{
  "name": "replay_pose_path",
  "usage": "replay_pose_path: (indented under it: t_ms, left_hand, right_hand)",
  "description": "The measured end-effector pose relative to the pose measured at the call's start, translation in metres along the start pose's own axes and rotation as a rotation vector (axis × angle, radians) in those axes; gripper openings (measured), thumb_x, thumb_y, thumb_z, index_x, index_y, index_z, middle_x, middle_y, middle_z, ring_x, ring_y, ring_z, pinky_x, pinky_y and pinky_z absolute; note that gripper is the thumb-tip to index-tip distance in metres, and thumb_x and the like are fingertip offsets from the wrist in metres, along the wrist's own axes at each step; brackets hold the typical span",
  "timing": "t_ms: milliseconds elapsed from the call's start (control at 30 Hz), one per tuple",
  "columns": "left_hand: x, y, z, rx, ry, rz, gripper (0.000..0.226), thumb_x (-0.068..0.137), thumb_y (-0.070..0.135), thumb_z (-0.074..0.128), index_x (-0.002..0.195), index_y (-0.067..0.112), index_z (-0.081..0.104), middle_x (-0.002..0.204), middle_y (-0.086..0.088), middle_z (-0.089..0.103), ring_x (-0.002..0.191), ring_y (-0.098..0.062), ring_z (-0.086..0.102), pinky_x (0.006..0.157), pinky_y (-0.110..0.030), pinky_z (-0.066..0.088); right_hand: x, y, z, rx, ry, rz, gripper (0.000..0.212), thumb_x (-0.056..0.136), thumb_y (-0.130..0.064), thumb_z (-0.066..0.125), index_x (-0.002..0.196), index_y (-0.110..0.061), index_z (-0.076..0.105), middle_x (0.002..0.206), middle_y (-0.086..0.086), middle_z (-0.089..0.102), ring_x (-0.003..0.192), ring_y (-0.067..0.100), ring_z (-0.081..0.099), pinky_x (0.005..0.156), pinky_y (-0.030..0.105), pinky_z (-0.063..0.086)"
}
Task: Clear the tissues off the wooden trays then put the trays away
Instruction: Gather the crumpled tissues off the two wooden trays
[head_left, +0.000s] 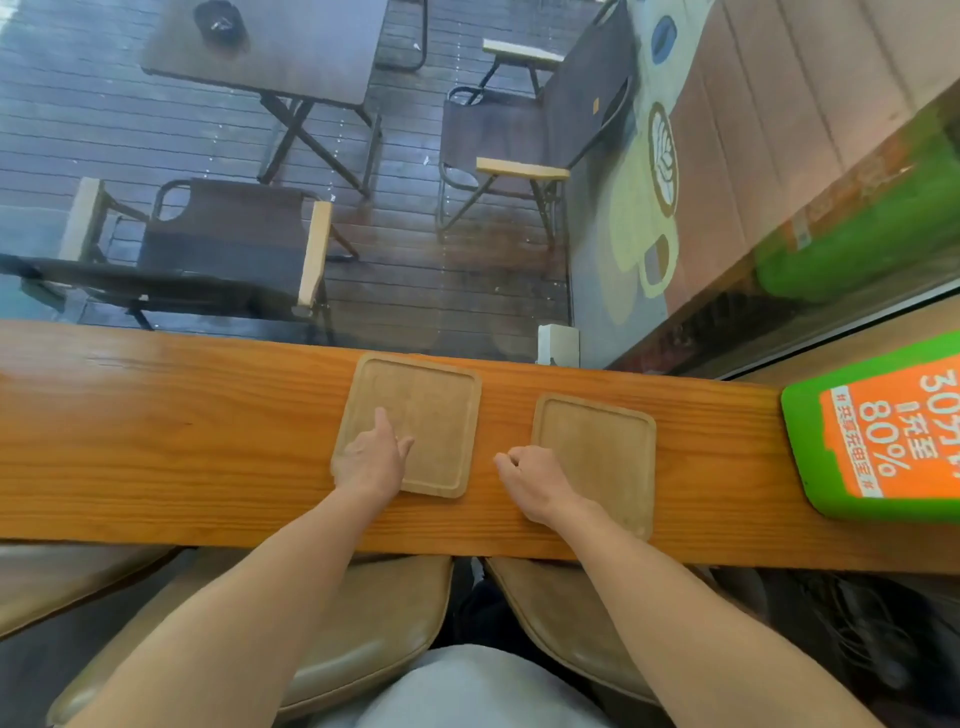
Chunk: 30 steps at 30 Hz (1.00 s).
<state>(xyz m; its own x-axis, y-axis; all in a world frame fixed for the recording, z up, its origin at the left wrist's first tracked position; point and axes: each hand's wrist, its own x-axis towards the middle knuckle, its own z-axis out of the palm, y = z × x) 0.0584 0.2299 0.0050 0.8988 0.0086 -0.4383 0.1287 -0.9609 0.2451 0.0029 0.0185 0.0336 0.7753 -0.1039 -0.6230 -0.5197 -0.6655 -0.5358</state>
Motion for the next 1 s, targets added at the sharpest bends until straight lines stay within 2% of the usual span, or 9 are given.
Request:
replay_pose_path:
  t_ms: [67, 200, 300, 400, 533, 667, 767, 867, 1000]
  left_hand:
    - [0.005, -0.003, 0.010, -0.005, -0.023, -0.014, 0.056, 0.099, 0.046, 0.041, 0.144, 0.015, 0.028, 0.099, -0.011, 0.067, 0.083, -0.029, 0.066, 0.062, -0.038, 0.052]
    - [0.015, -0.014, 0.026, 0.013, -0.035, 0.010, 0.049, 0.101, 0.040, 0.038, 0.142, 0.015, 0.028, 0.097, -0.011, 0.067, 0.084, -0.031, 0.065, 0.066, -0.041, 0.054]
    - [0.018, -0.020, 0.033, 0.022, -0.023, 0.005, 0.032, 0.101, 0.034, 0.037, 0.125, 0.013, 0.038, 0.084, -0.009, 0.062, 0.072, -0.030, 0.062, 0.065, -0.042, 0.054]
    - [0.018, -0.019, 0.036, 0.042, -0.062, -0.004, 0.019, 0.100, 0.031, 0.034, 0.097, 0.014, 0.042, 0.078, -0.009, 0.059, 0.065, -0.027, 0.057, 0.062, -0.041, 0.052]
    - [0.002, -0.011, 0.036, -0.089, -0.169, -0.006, 0.014, 0.098, 0.024, 0.042, 0.097, 0.011, 0.044, 0.088, -0.014, 0.058, 0.074, -0.029, 0.058, 0.061, -0.039, 0.049]
    - [-0.028, 0.000, 0.031, -0.168, -0.233, 0.111, 0.012, 0.093, 0.025, 0.051, 0.090, 0.013, 0.048, 0.083, -0.008, 0.058, 0.069, -0.021, 0.056, 0.059, -0.036, 0.047]
    - [-0.046, 0.016, 0.025, -0.090, -0.242, 0.193, 0.016, 0.093, 0.027, 0.049, 0.088, 0.013, 0.055, 0.084, -0.008, 0.061, 0.075, -0.024, 0.058, 0.068, -0.038, 0.052]
    - [-0.061, 0.048, 0.017, 0.014, -0.199, 0.296, 0.025, 0.094, 0.029, 0.046, 0.081, 0.012, 0.060, 0.083, -0.008, 0.065, 0.073, -0.024, 0.060, 0.069, -0.037, 0.054]
    - [-0.092, 0.119, 0.005, 0.075, -0.087, 0.417, 0.031, 0.098, 0.038, 0.042, 0.086, 0.013, 0.057, 0.087, -0.008, 0.064, 0.076, -0.028, 0.058, 0.066, -0.037, 0.049]
  right_hand:
    - [-0.004, 0.010, 0.003, 0.006, 0.034, 0.033, 0.050, 0.098, -0.036, 0.034, 0.052, -0.018, 0.040, 0.058, 0.000, 0.045, 0.056, 0.017, 0.042, 0.058, 0.035, 0.037]
    - [-0.015, 0.030, 0.008, -0.046, 0.080, 0.105, 0.052, 0.102, -0.031, 0.026, 0.056, -0.018, 0.047, 0.068, 0.005, 0.054, 0.068, 0.022, 0.051, 0.067, 0.034, 0.041]
    - [-0.025, 0.045, 0.011, -0.110, 0.116, 0.163, 0.041, 0.102, -0.030, 0.026, 0.070, -0.017, 0.049, 0.085, 0.009, 0.056, 0.082, 0.026, 0.054, 0.077, 0.037, 0.044]
    - [-0.033, 0.055, 0.016, -0.144, 0.144, 0.203, 0.034, 0.102, -0.033, 0.026, 0.076, -0.021, 0.045, 0.089, 0.004, 0.050, 0.082, 0.024, 0.051, 0.077, 0.039, 0.045]
    - [-0.043, 0.061, 0.022, -0.194, 0.112, 0.215, 0.033, 0.103, -0.032, 0.025, 0.083, -0.016, 0.047, 0.092, 0.005, 0.049, 0.085, 0.024, 0.051, 0.080, 0.042, 0.046]
    - [-0.054, 0.062, 0.019, -0.197, 0.121, 0.214, 0.032, 0.102, -0.033, 0.025, 0.084, -0.016, 0.046, 0.094, 0.005, 0.048, 0.086, 0.025, 0.051, 0.079, 0.042, 0.046]
    - [-0.065, 0.061, 0.008, -0.180, 0.142, 0.182, 0.032, 0.102, -0.034, 0.025, 0.085, -0.016, 0.047, 0.094, 0.005, 0.048, 0.085, 0.025, 0.051, 0.078, 0.041, 0.045]
    - [-0.083, 0.069, -0.007, -0.166, 0.165, 0.150, 0.035, 0.102, -0.036, 0.023, 0.086, -0.017, 0.047, 0.095, 0.005, 0.047, 0.087, 0.026, 0.051, 0.081, 0.042, 0.046]
    - [-0.118, 0.094, -0.037, -0.163, 0.218, 0.095, 0.038, 0.103, -0.041, 0.022, 0.089, -0.018, 0.048, 0.104, 0.009, 0.050, 0.095, 0.030, 0.053, 0.082, 0.040, 0.043]
